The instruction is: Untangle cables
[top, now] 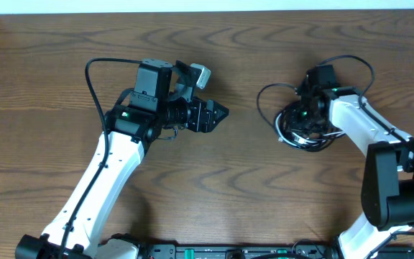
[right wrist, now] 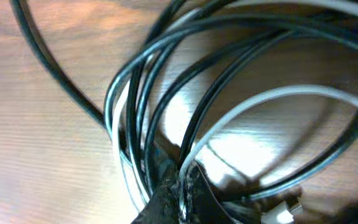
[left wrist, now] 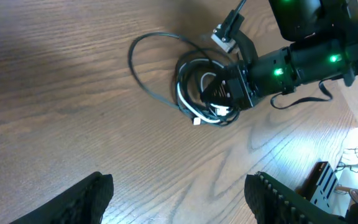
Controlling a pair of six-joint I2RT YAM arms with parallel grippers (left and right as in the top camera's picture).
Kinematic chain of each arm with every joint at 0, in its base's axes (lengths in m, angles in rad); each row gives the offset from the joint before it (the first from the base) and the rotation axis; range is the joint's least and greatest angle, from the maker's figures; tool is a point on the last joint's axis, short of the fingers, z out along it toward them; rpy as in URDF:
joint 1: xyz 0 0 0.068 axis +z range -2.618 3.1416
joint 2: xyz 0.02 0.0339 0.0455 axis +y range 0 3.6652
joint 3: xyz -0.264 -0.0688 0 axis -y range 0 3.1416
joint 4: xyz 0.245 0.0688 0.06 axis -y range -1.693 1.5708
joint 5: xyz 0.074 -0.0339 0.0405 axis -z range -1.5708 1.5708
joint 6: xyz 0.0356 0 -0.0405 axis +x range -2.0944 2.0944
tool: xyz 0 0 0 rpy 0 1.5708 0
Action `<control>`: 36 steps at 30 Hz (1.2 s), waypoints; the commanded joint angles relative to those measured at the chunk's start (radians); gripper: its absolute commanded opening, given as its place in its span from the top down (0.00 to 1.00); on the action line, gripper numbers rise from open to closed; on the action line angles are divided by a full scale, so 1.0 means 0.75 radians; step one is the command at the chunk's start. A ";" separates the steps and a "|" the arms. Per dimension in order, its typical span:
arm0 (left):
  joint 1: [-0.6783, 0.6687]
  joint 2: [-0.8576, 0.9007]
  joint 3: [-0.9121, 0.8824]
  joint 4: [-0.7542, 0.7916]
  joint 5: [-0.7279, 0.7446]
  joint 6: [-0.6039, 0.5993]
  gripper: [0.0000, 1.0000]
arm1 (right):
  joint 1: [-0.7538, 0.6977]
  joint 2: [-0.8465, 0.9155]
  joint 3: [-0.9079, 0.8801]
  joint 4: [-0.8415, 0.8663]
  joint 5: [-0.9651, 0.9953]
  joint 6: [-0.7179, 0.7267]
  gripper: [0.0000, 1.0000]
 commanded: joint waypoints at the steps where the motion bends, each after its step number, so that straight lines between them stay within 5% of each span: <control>1: -0.002 -0.025 0.019 -0.009 -0.018 0.027 0.27 | 0.027 -0.049 0.122 -0.073 -0.076 0.010 0.99; 17: -0.002 -0.006 -0.023 0.005 -0.016 0.107 0.25 | 0.062 -0.433 0.763 -0.443 -0.266 -0.034 0.99; 24: -0.002 -0.002 -0.023 0.023 -0.011 0.106 0.25 | 0.064 -0.462 0.960 -0.681 -0.030 -0.020 0.98; 28: -0.002 -0.002 -0.023 0.024 -0.011 0.106 0.25 | 0.072 -0.439 0.920 -0.759 0.082 -0.044 0.69; 36: -0.002 -0.002 -0.023 0.023 -0.008 0.106 0.25 | 0.104 -0.408 0.708 -0.680 0.247 0.060 0.57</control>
